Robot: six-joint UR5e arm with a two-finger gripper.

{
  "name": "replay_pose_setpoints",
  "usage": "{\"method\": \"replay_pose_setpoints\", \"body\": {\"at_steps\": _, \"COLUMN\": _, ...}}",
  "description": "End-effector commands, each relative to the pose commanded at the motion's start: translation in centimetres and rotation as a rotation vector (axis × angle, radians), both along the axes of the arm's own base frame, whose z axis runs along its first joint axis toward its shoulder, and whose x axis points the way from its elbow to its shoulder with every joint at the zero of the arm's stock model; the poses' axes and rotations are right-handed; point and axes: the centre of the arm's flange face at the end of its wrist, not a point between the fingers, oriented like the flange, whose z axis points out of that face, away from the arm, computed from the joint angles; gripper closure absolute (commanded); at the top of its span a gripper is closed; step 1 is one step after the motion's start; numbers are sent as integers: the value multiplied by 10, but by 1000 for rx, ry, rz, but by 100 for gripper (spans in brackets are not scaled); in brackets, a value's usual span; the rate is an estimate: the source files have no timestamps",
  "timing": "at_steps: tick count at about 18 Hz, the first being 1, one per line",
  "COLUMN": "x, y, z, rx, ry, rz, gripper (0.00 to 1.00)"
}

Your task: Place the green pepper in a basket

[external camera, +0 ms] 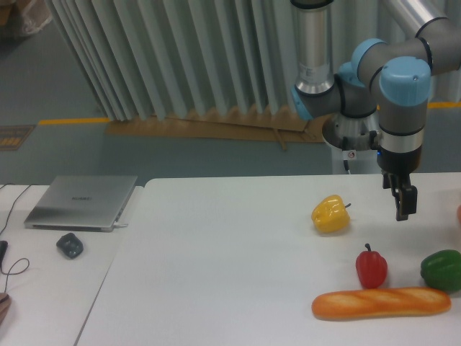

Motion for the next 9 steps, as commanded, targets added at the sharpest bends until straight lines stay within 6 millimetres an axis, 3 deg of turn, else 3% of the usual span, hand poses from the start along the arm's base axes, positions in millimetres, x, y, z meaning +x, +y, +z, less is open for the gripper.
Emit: {"method": "replay_pose_setpoints", "body": {"at_steps": 9, "x": 5, "y": -3, "z": 9, "rx": 10, "ry": 10, "rz": -2, "gripper": 0}}
